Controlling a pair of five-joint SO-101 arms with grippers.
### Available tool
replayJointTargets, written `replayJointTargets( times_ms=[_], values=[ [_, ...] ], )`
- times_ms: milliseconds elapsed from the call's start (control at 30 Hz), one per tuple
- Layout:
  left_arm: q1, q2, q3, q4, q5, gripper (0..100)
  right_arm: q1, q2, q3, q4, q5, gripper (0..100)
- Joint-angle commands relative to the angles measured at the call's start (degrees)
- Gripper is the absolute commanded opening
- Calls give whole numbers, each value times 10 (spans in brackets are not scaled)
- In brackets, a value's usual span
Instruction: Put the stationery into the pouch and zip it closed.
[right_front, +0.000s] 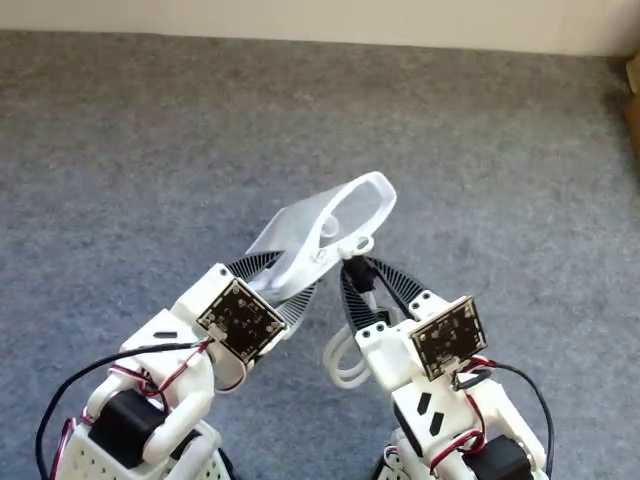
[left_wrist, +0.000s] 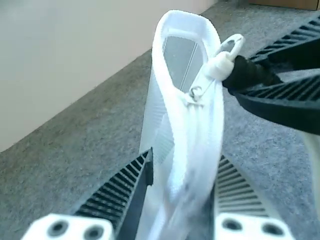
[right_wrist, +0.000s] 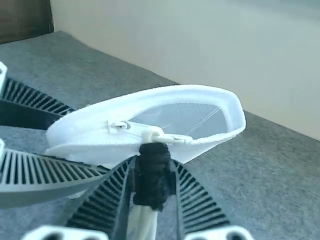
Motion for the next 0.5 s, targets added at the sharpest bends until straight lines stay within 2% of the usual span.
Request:
replayJointTargets(
  times_ms=[0,133,467],
  values=[
    [7,-7,-12,-35,8,189,-7,-7,-24,4,9,5],
    [7,-7,-9,-51,8,182,-7,-7,-24,4,9,5],
    [7,-7,-7,-50,8,4,-7,-7,-22,1,5,5]
  ],
)
